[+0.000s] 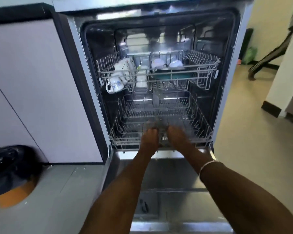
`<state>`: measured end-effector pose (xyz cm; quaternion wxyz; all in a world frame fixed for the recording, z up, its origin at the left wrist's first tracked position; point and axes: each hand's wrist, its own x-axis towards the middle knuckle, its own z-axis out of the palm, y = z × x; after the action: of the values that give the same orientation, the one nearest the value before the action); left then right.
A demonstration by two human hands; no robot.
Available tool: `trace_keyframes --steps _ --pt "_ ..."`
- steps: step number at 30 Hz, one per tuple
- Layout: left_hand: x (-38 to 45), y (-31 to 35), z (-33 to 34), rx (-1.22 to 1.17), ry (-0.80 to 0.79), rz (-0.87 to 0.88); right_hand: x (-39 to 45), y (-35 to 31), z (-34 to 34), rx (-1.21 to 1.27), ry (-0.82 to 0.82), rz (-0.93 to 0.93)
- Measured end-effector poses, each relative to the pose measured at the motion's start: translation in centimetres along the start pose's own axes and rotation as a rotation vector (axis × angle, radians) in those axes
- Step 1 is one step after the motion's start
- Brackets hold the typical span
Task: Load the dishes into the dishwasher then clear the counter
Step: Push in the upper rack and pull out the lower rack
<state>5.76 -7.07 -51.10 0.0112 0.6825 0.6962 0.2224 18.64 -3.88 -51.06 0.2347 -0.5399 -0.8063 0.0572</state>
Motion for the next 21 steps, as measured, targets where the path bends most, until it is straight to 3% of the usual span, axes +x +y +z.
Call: trace_keyframes --steps 6,14,21 --pt "-3.2 0.0 0.2 0.133 -0.016 0.077 -4.1 -0.5 0.7 0.007 0.059 -0.104" --pt "-1.8 0.0 -0.4 0.266 -0.041 0.055 -2.6 0.1 0.9 -0.101 -0.076 0.000" --pt "0.0 -0.4 -0.5 0.220 -0.055 0.051 -1.6 1.4 1.3 -0.080 -0.053 0.028"
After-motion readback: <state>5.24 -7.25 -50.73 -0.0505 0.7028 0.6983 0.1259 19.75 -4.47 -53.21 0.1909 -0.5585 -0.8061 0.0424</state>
